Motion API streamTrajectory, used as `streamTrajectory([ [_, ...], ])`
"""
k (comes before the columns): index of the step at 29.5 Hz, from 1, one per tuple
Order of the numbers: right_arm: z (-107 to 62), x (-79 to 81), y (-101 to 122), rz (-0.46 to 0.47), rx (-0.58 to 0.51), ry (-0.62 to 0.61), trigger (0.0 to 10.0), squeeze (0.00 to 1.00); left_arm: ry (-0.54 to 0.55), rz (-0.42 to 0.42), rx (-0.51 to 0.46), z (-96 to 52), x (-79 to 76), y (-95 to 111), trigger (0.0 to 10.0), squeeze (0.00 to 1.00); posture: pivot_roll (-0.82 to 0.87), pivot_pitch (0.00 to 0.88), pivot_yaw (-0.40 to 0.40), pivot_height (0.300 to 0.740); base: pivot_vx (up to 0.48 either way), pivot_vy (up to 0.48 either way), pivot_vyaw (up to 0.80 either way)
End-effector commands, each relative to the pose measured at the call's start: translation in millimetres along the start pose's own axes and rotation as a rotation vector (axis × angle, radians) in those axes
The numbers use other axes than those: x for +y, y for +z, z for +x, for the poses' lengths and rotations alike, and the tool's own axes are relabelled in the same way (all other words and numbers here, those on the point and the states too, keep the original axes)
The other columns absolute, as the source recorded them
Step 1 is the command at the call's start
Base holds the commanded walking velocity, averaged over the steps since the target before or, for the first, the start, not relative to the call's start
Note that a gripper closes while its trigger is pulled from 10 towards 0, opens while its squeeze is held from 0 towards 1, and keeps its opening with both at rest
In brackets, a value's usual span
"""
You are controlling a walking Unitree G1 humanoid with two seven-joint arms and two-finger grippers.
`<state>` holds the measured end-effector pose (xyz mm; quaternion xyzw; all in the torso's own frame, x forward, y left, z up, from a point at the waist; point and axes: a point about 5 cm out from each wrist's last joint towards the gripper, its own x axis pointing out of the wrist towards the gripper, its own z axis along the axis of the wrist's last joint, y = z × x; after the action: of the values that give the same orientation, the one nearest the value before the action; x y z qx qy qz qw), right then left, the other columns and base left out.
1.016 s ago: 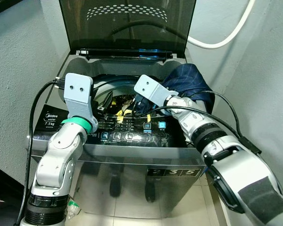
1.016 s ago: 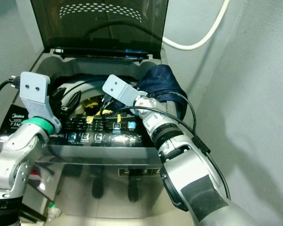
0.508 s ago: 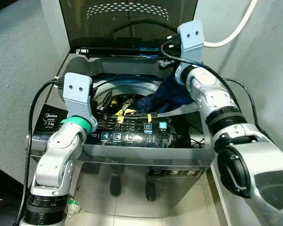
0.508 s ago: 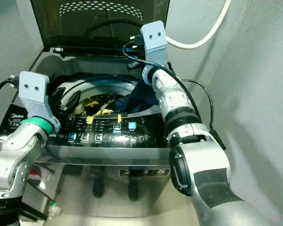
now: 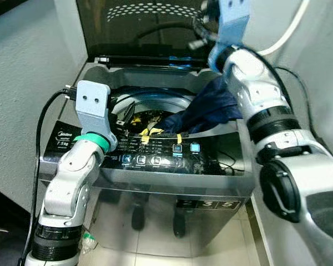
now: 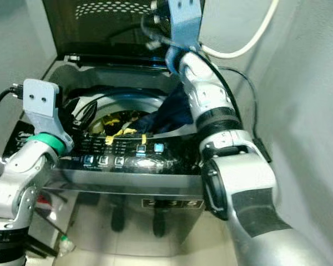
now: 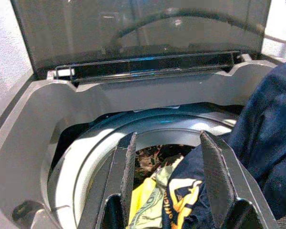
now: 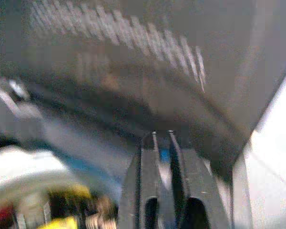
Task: Clothes washing
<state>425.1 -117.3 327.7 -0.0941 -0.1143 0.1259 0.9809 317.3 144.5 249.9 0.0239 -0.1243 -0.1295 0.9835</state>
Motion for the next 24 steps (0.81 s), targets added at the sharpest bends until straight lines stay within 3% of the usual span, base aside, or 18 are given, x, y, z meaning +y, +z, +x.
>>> streamTrajectory([
  [1,-3.7,-7.2,-17.0,0.054,0.070,-0.028,10.0,1.00,0.005,-0.004,0.016,-3.6,1.9,-3.9,10.0,0.00,0.17,0.049,0.044,0.740,0.000,0.000,0.00],
  [4,-8.4,-13.9,-30.5,0.046,0.113,-0.045,10.0,1.00,0.002,-0.004,0.015,-5.2,2.3,-3.8,10.0,0.00,0.17,0.049,0.044,0.740,0.000,0.000,0.00],
  [6,-17.1,-21.8,-49.3,-0.020,0.170,-0.050,10.0,1.00,-0.016,-0.010,0.018,-7.2,1.3,-3.9,10.0,0.00,0.17,0.054,0.042,0.740,0.000,0.000,0.00],
  [9,-19.3,-22.9,-53.4,-0.030,0.181,-0.047,10.0,1.00,-0.024,-0.013,0.019,-7.6,0.7,-4.0,10.0,0.00,0.17,0.054,0.042,0.740,0.000,0.000,0.00],
  [24,-24.4,-24.7,-65.1,0.079,0.258,-0.014,10.0,1.00,-0.090,-0.019,0.051,-7.4,-8.4,-7.3,10.0,0.00,0.17,0.059,0.055,0.740,0.000,0.000,0.00],
])
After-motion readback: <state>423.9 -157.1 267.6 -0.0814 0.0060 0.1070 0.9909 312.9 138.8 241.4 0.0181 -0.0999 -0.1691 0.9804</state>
